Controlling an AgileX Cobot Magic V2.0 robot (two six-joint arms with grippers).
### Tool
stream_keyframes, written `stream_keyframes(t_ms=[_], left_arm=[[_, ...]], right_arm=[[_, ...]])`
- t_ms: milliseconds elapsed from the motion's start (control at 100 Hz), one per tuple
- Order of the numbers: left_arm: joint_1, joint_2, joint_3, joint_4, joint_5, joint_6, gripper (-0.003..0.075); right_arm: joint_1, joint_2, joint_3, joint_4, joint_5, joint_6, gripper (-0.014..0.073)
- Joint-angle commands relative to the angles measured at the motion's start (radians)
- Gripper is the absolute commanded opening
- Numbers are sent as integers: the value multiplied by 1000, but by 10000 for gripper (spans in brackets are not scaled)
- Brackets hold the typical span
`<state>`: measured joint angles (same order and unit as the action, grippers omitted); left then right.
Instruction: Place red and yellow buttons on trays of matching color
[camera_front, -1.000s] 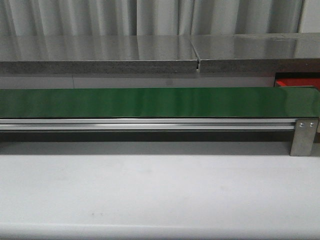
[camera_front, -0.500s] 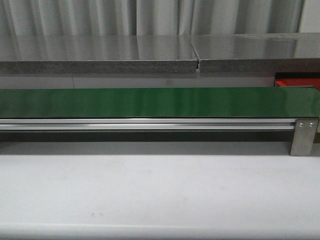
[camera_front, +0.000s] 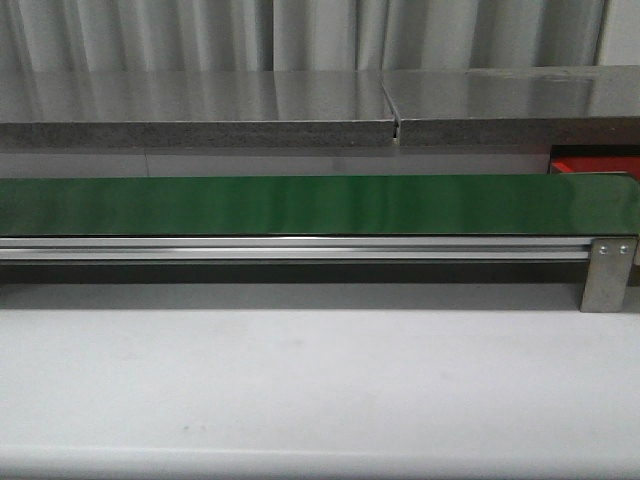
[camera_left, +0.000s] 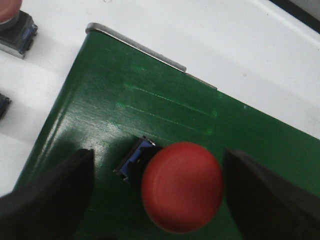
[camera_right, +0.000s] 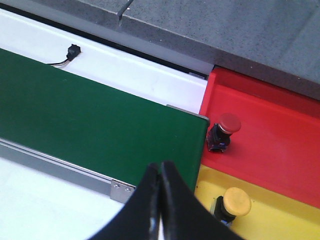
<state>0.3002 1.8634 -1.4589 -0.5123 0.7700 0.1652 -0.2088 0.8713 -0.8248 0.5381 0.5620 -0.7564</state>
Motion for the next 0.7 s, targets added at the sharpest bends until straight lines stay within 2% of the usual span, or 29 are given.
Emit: stream_keyframes(t_ms=[0,170,350,690], left_arm=[[-6,-47,-58,-34,2,7,703],[-6,-50,-150,-36,62,7,654],[27,-68,-230,-21,120,7,652],[249,-108,-230,96,136,5,651]], right_arm=[[0,-7,-25,30,-54,-8,-118],[0,-7,-25,30,-54,-8,-118],[0,-7,-25,30,-54,-8,-118],[0,-7,-25,30,-54,-8,-118]])
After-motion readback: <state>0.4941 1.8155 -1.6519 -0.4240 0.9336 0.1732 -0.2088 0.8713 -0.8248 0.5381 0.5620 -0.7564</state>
